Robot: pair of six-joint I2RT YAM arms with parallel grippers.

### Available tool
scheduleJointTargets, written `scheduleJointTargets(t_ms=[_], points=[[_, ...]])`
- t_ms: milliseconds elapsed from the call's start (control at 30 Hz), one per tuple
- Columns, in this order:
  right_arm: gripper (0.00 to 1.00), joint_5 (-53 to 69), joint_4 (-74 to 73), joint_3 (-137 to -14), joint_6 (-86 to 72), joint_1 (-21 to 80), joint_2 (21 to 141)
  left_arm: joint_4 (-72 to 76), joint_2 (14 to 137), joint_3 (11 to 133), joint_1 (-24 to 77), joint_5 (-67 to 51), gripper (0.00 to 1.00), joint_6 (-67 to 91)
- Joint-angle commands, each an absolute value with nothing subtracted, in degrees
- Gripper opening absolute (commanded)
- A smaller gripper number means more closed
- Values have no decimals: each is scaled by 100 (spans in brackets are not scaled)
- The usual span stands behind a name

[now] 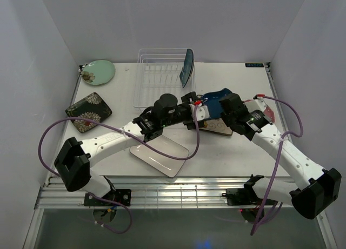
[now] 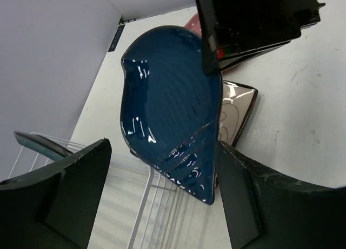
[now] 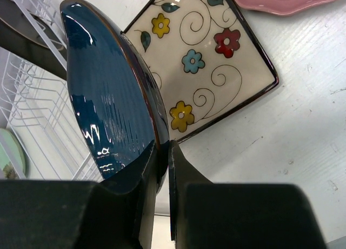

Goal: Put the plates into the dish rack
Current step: Insert the plate into the dish rack.

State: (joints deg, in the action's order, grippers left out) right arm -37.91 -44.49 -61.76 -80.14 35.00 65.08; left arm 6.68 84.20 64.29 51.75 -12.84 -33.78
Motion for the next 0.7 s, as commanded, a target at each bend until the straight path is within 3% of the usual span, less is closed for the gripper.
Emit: scheduleJointTargets(t_ms=[0,200,667], points=[[8,-3911,-3622,-6636,-8060,3533,6416,633,8542,6741,5300,-1010,87,-3551],[8,-3894,-3551,-6645,-7954,3542,6416,45,8736,6987,5326,-1687,89,-3647],[8,-3692,-3340,-6504,-7814,3542,6117,-299,9553,7453,5353,-1881,86,-3437]])
